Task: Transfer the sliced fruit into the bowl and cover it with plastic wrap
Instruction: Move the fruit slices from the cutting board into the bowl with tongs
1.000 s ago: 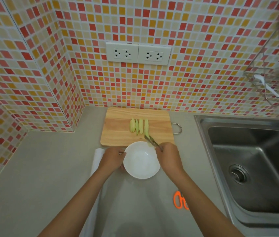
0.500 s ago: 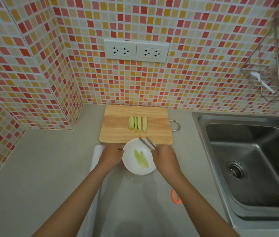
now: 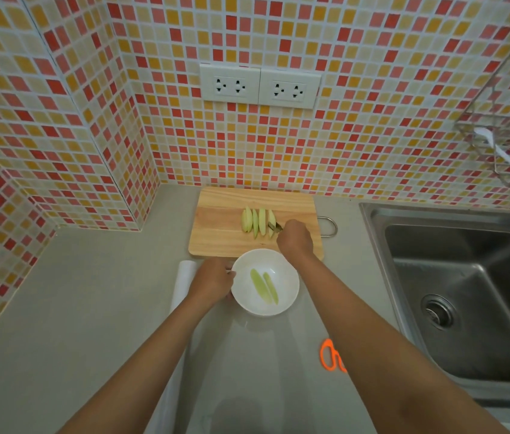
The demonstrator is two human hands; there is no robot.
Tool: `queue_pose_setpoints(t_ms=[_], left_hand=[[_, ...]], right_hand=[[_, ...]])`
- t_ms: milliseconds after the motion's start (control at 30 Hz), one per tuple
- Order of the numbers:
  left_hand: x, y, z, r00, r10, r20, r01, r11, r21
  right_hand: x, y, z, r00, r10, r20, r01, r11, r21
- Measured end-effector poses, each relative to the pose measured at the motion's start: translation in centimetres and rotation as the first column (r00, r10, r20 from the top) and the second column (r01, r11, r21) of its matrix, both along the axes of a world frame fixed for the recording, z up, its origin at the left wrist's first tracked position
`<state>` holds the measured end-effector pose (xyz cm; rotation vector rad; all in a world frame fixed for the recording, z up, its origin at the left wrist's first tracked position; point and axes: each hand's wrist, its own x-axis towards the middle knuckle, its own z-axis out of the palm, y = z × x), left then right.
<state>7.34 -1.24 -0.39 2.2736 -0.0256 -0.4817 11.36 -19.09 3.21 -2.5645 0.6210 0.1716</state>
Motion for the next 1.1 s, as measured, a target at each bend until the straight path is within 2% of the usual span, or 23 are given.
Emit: queue_pose_setpoints(t_ms=[200,367,533,733,833,1033,1100], left_hand=[[0.1,0.0,-0.1,1.000,-0.003,0.001,0.003,1.000,0.002],[0.3,0.1,-0.2,1.000,-0.007,-0.003,0.007,1.000,-0.007],[0.5,0.1,-0.1,1.000,0.013,-0.012,-0.013,1.000,-0.022],[0.5,0.2,0.0,1.000,0.011,-0.020,-0.012,0.999,-0.034],[0.4,0.1,0.0,1.000,0.004,-0.017,-0.005,1.000,-0.029],[0.5,0.2,-0.2,1.000,0.013,-0.018,-0.014,0.999,-0.035],[0.4,0.2,-0.3,1.000,0.014,-0.013,-0.014,0.999,-0.034]], right_hand=[[0.2,-0.2,-0.6,0.999,-0.033,0.035,0.031,0.999,0.038],[-1.4,-1.6,0.4,0.983,-0.162,0.089,0.135,0.958,0.255],[-7.8,-2.1,2.3,0.986,-0.161,0.047,0.125,0.891,0.437],[-12.9,-0.5,1.4,0.993,-0.053,-0.103,0.089,0.915,0.394],[-13.2,-0.1,1.2,0.991,0.007,-0.133,0.036,0.948,0.315],[-8.3,-0.9,3.2,0.994,-0.063,0.087,0.039,0.965,0.260],[-5.4,-0.7,2.9,0.991,-0.062,0.115,0.035,0.974,0.222]])
